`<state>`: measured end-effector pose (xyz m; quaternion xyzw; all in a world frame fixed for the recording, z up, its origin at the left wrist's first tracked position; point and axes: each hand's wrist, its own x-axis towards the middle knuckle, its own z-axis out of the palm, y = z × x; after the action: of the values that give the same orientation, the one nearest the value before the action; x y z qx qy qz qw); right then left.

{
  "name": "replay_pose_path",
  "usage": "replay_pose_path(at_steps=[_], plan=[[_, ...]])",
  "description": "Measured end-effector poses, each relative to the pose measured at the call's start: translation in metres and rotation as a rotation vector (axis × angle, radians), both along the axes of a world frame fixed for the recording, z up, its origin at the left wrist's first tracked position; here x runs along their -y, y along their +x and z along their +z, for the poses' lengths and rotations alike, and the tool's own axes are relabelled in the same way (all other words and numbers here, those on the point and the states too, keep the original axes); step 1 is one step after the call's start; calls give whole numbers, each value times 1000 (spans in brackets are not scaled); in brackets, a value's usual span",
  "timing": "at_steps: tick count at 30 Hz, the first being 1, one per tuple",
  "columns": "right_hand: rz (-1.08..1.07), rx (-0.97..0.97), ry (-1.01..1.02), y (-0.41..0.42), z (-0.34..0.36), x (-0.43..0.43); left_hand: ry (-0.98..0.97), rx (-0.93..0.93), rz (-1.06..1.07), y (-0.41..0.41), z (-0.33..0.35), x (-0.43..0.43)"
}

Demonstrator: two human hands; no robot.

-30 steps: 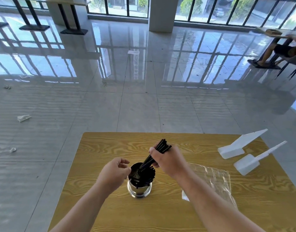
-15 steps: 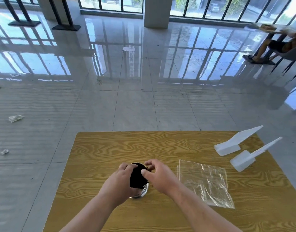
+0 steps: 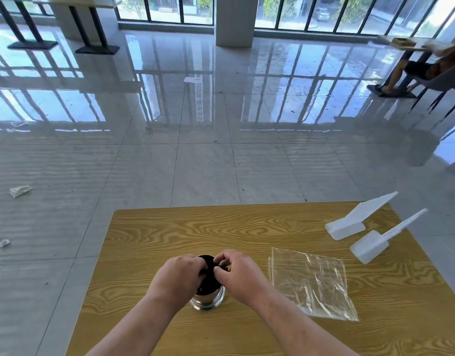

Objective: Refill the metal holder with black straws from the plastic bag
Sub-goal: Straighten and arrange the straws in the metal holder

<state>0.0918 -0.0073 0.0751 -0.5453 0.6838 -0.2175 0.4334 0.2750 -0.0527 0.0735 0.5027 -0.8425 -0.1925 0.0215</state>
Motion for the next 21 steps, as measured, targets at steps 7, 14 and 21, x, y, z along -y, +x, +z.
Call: replay_pose_path(at_steps=[7, 14, 21], plan=[[-2, -73, -28, -2, 7, 2, -32, -7, 11, 0, 19, 7], [-18, -69, -60, -7, 15, 1, -37, -81, 72, 3, 58, 14], [-59, -40, -74, -11, 20, -4, -79, -128, 122, 12, 101, 20]])
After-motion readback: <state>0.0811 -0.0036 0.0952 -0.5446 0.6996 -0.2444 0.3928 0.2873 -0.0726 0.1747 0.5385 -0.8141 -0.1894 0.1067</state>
